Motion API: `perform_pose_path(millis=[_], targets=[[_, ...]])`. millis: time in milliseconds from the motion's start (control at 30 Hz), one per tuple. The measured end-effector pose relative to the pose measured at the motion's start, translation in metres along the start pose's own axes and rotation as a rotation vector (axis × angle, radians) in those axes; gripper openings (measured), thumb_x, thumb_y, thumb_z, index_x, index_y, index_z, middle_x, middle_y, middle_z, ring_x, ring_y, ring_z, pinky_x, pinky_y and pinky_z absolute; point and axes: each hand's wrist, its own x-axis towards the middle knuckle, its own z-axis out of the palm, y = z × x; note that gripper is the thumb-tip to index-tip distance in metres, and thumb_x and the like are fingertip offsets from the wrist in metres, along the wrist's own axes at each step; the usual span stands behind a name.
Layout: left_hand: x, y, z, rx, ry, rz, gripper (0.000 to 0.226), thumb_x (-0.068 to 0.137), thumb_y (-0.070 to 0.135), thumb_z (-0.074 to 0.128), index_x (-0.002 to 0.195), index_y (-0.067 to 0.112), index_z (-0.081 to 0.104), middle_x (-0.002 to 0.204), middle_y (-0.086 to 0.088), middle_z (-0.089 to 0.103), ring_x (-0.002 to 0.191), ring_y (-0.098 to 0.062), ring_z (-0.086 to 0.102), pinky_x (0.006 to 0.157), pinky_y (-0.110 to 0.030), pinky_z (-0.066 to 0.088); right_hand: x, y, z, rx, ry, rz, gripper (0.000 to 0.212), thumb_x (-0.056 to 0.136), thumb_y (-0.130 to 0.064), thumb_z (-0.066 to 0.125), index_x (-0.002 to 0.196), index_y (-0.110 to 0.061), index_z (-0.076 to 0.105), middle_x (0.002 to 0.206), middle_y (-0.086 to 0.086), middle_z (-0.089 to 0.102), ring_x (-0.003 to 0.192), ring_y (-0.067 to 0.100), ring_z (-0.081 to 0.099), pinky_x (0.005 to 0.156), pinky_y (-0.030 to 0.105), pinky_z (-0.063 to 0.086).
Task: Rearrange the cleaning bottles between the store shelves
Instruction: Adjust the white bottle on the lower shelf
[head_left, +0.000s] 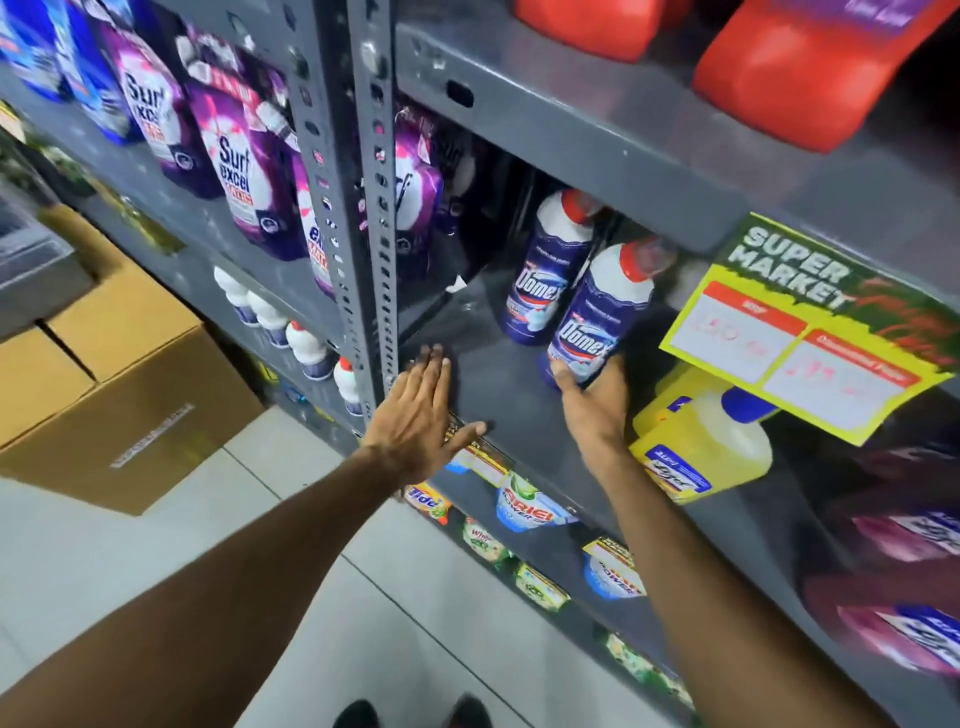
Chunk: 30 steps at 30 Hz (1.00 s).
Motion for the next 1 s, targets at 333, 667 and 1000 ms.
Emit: perform_pose_path(millis=[333,667,1000], targets=[[0.002,-0.001,0.007,0.033,0.008,-0.025,0.11,0.095,0.087,0.002,0.164,0.002,-0.009,0.174,-0.018,-0.011,0.163,-0.03,-0.007,0.131,-0.041,-0.007,-0.036,-0.012,0.039,0.012,-0.074,-0.108,0.052,0.078,-0.015,0.092,0.123,-0.012,0.067,0.111,0.003,0.078,0.096,0.022,0.075,0.09,0.041,0.061],[0.002,0.0,0.008,0.025,0.003,-0.024,0.109,0.087,0.087,-0.013,0.159,0.005,-0.017,0.174,-0.019,-0.012,0.163,-0.031,-0.012,0.134,-0.047,0.002,-0.022,-0.031,0.077,0.026,-0.069,-0.116,0.059,0.083,-0.022,0.09,0.133,-0.011,0.062,0.122,0.005,0.078,0.096,0.008,0.069,0.075,-0.005,0.041],[0.003,-0.001,0.007,0.061,-0.028,-0.021,0.108,0.092,0.086,-0.005,0.162,0.004,-0.014,0.174,-0.019,-0.014,0.162,-0.031,-0.014,0.134,-0.046,-0.001,-0.024,-0.031,0.078,0.011,-0.037,-0.109,0.065,0.086,-0.026,0.088,0.141,-0.01,0.057,0.132,0.007,0.074,0.109,0.014,0.072,0.079,0.005,0.045]])
